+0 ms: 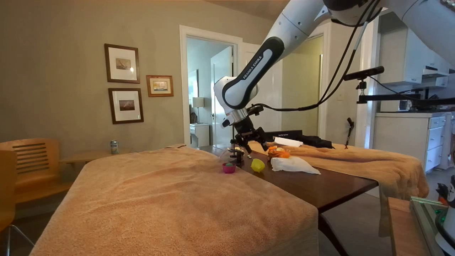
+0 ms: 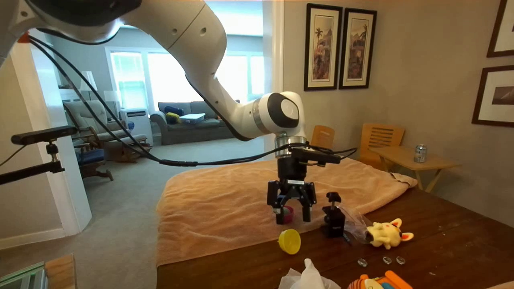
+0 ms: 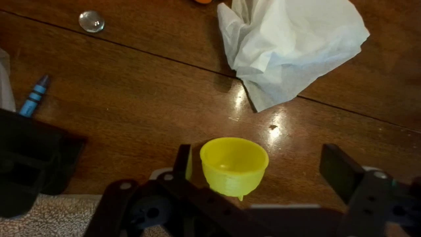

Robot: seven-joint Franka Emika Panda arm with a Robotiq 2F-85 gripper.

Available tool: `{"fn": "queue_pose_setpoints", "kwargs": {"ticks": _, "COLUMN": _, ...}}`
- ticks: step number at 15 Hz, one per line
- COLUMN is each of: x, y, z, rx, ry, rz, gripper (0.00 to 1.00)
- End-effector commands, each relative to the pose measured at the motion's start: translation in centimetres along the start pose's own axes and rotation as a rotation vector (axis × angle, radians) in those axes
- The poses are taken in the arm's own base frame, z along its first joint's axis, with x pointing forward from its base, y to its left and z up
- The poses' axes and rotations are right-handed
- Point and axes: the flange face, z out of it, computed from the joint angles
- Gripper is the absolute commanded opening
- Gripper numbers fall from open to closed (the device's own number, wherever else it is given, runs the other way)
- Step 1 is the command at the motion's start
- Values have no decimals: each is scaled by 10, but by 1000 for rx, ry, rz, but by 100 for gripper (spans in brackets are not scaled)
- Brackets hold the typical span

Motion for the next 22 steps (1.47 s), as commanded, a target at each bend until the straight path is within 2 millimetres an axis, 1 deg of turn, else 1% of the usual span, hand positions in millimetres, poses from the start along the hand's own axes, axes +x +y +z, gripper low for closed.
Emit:
{"fn": "queue_pose_setpoints", "kwargs": {"ticks": 1, "x": 17, "y": 14, "z": 4, "rx": -39, "ry": -43, "rz": -39, "gripper": 100}}
{"fn": "queue_pose_setpoints", "kwargs": {"ticks": 4, "x": 32, "y": 16, "z": 8, "rx": -44, "ry": -55, "rz": -61, "gripper": 100}}
{"fn": "queue_pose_setpoints", "kwargs": {"ticks": 9, "x": 49, "y": 16, "z": 12, "rx": -41, "ry": -66, "rz": -84, "gripper": 100}}
{"fn": "queue_pose_setpoints", "kwargs": {"ticks": 14, "x": 56, "y": 14, "z": 14, "rx": -36, "ry": -92, "rz": -100, "gripper": 100}}
{"fn": "queue_pose_setpoints", "kwargs": {"ticks": 18, "x": 56, "y": 12, "z": 15, "rx": -36, "ry": -118, "rz": -109, "gripper": 100}}
{"fn": "queue_pose_setpoints", "kwargs": {"ticks": 22, "x": 58, "y": 8, "z": 21, "rx": -38, "ry": -117, "rz": -112, "gripper": 100}}
